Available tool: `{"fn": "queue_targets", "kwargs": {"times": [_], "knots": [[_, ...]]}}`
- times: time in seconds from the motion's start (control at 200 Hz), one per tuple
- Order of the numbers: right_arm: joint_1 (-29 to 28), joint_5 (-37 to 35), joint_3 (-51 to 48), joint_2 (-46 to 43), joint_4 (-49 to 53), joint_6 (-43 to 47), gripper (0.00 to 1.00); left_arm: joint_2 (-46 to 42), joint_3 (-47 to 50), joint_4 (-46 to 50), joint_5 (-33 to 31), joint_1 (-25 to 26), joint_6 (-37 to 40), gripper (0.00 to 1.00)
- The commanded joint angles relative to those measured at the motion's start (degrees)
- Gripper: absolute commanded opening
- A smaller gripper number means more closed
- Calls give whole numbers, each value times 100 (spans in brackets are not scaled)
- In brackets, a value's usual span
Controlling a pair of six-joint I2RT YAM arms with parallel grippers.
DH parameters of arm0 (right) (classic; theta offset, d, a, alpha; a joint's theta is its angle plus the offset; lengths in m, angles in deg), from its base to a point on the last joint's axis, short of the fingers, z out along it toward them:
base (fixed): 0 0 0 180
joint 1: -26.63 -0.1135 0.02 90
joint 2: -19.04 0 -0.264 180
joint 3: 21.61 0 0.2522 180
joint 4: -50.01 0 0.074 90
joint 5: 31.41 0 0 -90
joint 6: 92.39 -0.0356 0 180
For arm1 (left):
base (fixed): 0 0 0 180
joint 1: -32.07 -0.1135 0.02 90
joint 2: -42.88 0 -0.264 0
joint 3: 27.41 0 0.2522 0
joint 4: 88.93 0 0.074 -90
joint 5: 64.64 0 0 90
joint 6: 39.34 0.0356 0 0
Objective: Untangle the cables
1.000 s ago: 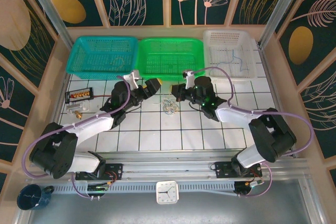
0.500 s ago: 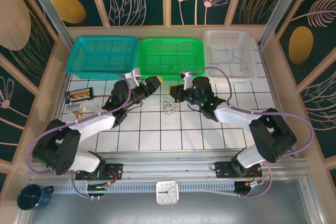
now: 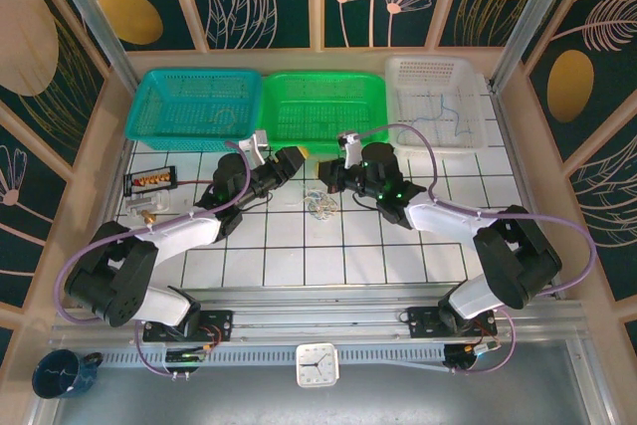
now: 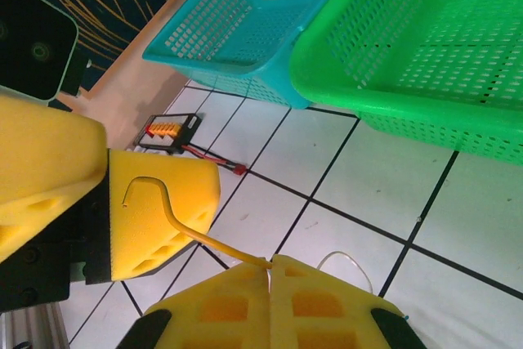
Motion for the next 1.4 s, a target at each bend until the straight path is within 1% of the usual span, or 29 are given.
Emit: {"fn": "queue_targets", "kwargs": {"times": [0.0, 0.155, 0.29, 0.385, 0.47, 0.52, 0.55, 0.586, 0.631, 0.676, 0.791, 0.876, 0.936, 0.981, 1.021, 1.061, 1.091, 1.166, 1.241, 1.396], "knots": [[-90, -5, 209, -32, -26, 125, 0, 91, 18, -366, 118, 28, -43, 49], [-136, -27, 194, -22, -43, 122, 0, 163, -25, -420, 145, 24, -38, 29], [-156, -49, 157, -39, -43, 128, 0, 182, -117, -397, 181, 22, 18, 0], [-162, -79, 129, -44, -37, 147, 0, 135, -240, -283, 214, 28, 94, 0], [-161, -156, 96, -54, -56, 160, 22, 94, -382, -150, 289, 29, 148, 0], [-159, -232, 80, -57, -113, 165, 37, 71, -475, -62, 353, 27, 164, 0], [-162, -278, 66, -66, -164, 165, 44, 47, -527, -31, 371, 28, 169, 0], [-157, -325, 72, -58, -220, 170, 48, 30, -584, 13, 405, 24, 168, 0], [-162, -372, 94, -37, -305, 174, 53, 8, -659, 85, 426, 25, 177, 0], [-162, -405, 144, 16, -400, 174, 55, -17, -723, 145, 449, 26, 184, 0], [-171, -444, 333, 271, -562, 174, 57, -72, -867, 204, 495, 27, 129, 0], [-186, -664, 364, 501, -771, 172, 57, -125, -969, 221, 531, 29, 67, 0], [-189, -786, 310, 668, -996, 112, 53, -188, -1040, 251, 545, 22, 46, 0], [-182, -847, 269, 819, -1184, 76, 45, -232, -1101, 278, 550, 27, 32, 0], [-189, -903, 210, 969, -1328, 13, 34, -285, -1147, 302, 558, 24, 18, 0], [-189, -934, 151, 1073, -1444, -46, 27, -340, -1206, 338, 559, 24, 15, 0], [-190, -938, 78, 1157, -1567, -109, 20, -382, -1248, 363, 559, 24, 8, 0], [-203, -954, -105, 1289, -1786, -242, 12, -478, -1376, 441, 560, 25, -3, 0], [-219, -1000, -267, 1370, -1908, -316, 10, -580, -1528, 564, 537, 31, 48, 0], [-248, -1094, -579, 1434, -2056, -423, 10, -752, -1942, 965, 356, 14, 337, 0]]}}
